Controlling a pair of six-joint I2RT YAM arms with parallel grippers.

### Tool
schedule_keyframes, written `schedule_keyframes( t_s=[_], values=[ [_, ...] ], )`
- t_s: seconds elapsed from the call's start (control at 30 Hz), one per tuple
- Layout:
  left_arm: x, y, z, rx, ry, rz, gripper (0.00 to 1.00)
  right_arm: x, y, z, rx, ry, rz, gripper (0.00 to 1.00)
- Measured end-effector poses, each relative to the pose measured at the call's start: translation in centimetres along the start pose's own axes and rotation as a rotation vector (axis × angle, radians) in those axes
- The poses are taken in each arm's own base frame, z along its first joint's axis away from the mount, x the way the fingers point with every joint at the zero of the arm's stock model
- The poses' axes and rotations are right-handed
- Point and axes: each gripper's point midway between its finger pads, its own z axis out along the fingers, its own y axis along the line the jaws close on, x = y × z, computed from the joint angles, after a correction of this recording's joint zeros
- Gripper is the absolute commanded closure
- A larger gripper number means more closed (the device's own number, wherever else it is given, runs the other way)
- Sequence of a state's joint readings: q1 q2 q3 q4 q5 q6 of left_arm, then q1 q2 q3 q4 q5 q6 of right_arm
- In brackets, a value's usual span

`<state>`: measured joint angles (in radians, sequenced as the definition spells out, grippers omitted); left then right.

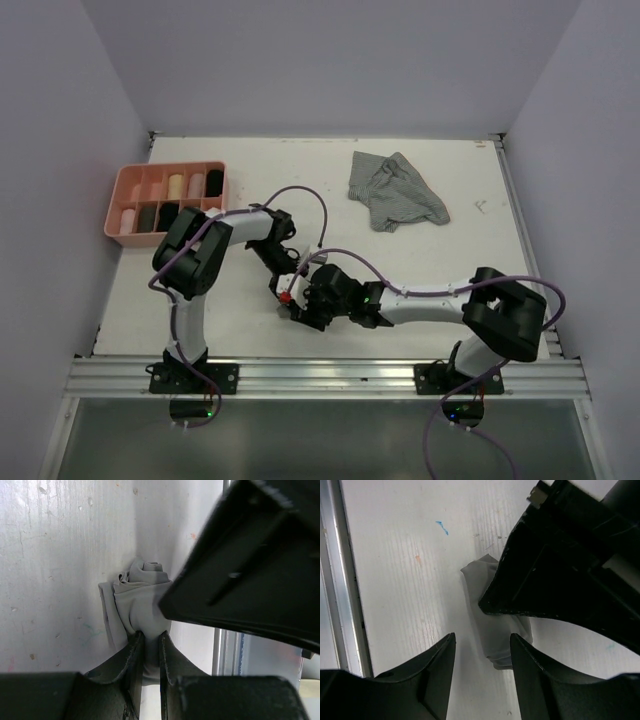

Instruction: Roll the underwear

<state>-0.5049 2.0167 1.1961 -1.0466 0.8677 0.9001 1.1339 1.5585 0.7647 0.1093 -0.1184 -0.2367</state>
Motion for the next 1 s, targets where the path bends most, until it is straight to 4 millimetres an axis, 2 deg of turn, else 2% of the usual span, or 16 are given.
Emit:
schedule_keyframes(
  t_s=[0.1, 0.23, 0.37, 0.47, 0.6, 0.7, 0.8, 0.87, 1.0],
  values=[
    [0.0, 0.0, 0.0, 0.004, 0.0, -0.005, 0.88, 1.5, 0.2, 1.2, -0.009, 0.038, -0.001, 0.48],
    [0.0, 0.0, 0.0, 0.005, 0.001, -0.007, 0.87, 1.5, -0.3, 2.1, 0.012, 0.025, -0.003, 0.53],
    [0.1, -0.1, 0.0, 0.008, 0.003, -0.014, 0.85, 1.4, -0.8, 2.6, 0.025, 0.015, 0.002, 0.8],
    [0.2, 0.0, -0.2, 0.007, 0.0, -0.024, 0.79, 1.3, -0.7, 2.7, 0.016, 0.015, 0.003, 0.86],
    [0.4, 0.1, -0.6, 0.002, -0.005, -0.045, 0.63, 1.1, -0.5, 3.1, -0.006, 0.019, -0.001, 0.89],
    [0.4, 0.3, -1.4, -0.016, -0.019, -0.065, 0.56, 0.7, -0.4, 3.5, -0.025, 0.013, 0.003, 0.92],
    [0.2, 1.2, -2.8, -0.068, -0.049, -0.065, 0.51, 0.4, -0.5, 4.0, -0.039, 0.0, 0.016, 0.93],
    [-0.4, 2.6, -4.4, -0.13, -0.087, -0.047, 0.49, 0.1, -0.5, 4.3, -0.052, -0.01, 0.037, 0.93],
    [-3.4, 6.2, -10.1, -0.314, -0.223, 0.027, 0.47, -0.4, -0.2, 4.9, -0.098, -0.031, 0.089, 0.94]
  ],
)
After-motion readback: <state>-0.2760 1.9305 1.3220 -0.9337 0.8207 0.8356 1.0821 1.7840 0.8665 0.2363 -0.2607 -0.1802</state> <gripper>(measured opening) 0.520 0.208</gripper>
